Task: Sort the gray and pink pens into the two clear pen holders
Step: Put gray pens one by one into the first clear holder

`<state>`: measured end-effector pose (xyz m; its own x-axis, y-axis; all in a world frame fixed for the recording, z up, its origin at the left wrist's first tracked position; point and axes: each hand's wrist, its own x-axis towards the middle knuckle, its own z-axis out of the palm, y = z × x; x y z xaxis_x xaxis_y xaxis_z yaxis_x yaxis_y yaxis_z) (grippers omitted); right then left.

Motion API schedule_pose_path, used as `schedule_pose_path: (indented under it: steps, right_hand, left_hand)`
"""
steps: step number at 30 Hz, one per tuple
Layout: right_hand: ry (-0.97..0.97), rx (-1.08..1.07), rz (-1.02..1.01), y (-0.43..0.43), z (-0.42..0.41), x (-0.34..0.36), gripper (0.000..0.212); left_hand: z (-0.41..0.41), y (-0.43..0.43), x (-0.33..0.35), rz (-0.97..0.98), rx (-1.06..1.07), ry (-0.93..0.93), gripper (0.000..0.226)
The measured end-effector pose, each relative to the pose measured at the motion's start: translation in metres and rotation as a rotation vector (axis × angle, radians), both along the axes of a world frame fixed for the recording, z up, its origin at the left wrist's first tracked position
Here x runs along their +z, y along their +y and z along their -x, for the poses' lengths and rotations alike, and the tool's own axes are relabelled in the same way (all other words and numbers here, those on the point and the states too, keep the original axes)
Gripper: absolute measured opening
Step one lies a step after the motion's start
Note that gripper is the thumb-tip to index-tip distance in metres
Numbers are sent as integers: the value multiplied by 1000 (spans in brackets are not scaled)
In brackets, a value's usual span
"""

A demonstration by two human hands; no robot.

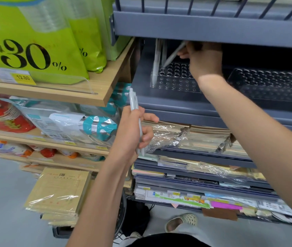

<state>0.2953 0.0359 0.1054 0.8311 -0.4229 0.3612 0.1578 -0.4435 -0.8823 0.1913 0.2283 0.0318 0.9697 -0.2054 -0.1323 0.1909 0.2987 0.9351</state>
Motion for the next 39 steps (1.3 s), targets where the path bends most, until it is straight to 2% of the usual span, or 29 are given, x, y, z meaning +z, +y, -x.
schedule_pose_path:
  steps: [3,7,16,22,25,27,31,36,39]
  right_hand:
    - [123,29,221,6,-6,5,25]
    - [170,41,489,13,-9,13,43]
    - [231,24,582,26,-13,18,35]
    - [215,17,370,20,-3,17,46]
    - [116,-38,300,21,14,12,25]
    - [129,94,230,26,33,6,10]
    - [309,379,192,35,64,-5,20]
    - [341,498,41,35,69,-6,14]
    - [224,458,-99,33,68,-2,5]
  left_hand:
    - [1,1,-2,2,8,-5,12]
    - [0,5,-5,-66,22,-79,22]
    - [-2,9,-9,-71,10,-152,19]
    - [-1,12,-10,-83,83,-161,19]
    - [-3,16,-10,-46,93,-109,17]
    - [-5,17,-11,-26,87,-88,17]
    - [-6,14,-11,-5,63,-150,19]
    - [-4,7,-7,-6,16,-218,23]
    - [-5,6,-9,2,7,-204,19]
